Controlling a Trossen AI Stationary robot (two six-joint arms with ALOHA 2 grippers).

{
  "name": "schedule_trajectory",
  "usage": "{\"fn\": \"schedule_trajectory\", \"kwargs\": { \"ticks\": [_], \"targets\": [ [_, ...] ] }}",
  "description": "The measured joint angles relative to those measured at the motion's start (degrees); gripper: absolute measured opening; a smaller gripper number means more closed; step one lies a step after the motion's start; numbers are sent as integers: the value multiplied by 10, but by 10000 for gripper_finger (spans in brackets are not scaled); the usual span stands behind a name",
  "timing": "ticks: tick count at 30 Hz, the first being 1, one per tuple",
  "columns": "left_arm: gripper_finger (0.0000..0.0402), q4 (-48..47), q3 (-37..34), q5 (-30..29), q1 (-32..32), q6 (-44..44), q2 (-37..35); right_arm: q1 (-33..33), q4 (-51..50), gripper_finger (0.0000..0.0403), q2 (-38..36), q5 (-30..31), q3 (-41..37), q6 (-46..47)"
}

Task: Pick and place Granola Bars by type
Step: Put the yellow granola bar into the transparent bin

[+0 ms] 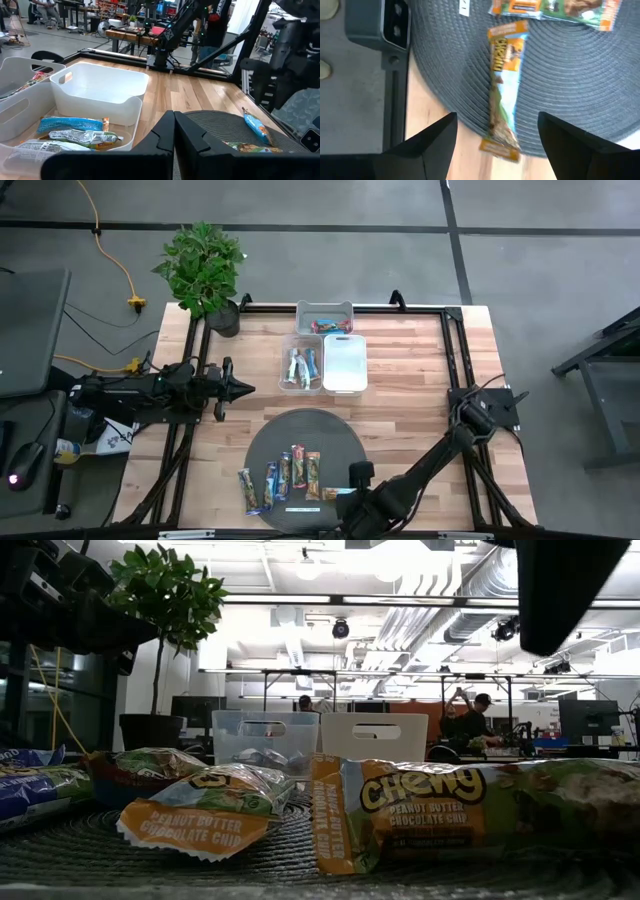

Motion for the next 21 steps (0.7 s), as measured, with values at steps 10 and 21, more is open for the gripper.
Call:
{"fn": "schedule_trajectory", "kwargs": {
  "ticks": [10,21],
  "targets": [
    [0,0,0,0,0,0,0,-4,25,259,24,42,0,11],
    [0,0,0,0,0,0,0,-15,115,259,25,45,-40,14]
  ]
}}
